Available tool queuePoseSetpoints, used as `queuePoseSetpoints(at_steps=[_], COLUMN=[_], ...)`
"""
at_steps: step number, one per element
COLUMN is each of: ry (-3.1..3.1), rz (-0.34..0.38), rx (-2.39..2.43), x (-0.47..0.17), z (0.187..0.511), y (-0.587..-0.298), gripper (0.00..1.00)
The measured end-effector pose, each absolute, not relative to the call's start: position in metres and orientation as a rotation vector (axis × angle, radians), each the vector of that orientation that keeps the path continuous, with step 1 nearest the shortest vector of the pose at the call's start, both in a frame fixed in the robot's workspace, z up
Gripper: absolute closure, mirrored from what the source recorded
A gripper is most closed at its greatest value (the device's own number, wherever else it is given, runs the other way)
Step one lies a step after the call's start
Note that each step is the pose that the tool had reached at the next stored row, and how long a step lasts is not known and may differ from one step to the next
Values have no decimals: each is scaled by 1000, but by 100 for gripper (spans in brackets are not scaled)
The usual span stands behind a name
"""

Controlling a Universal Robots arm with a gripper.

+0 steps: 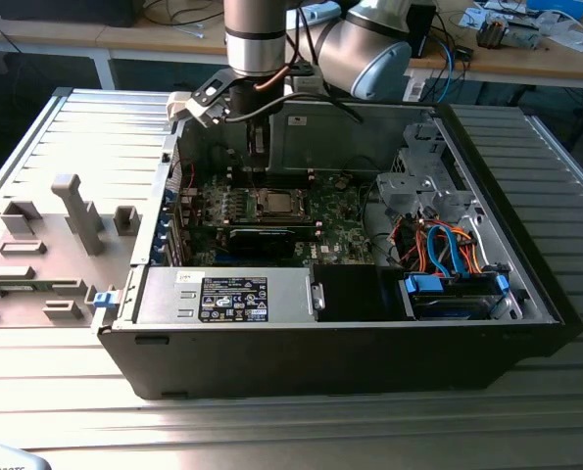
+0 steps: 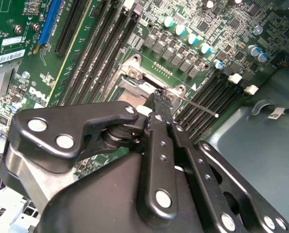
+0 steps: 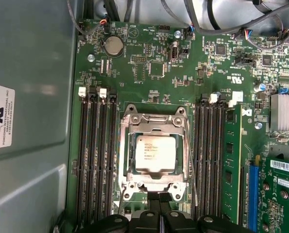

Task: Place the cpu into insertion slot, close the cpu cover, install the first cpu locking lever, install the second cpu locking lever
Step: 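Close the cpu cover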

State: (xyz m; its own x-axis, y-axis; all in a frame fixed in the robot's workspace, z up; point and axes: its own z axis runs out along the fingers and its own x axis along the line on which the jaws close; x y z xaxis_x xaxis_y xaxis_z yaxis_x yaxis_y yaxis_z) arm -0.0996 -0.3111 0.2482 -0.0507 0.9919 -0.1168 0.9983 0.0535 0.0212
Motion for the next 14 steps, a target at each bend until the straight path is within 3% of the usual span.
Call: queuePoseSetpoints(at_steps=[14], ry=[2206], rz=[-99], rx=[2093], x=[-108], z=[248], y=[-311], gripper=[89])
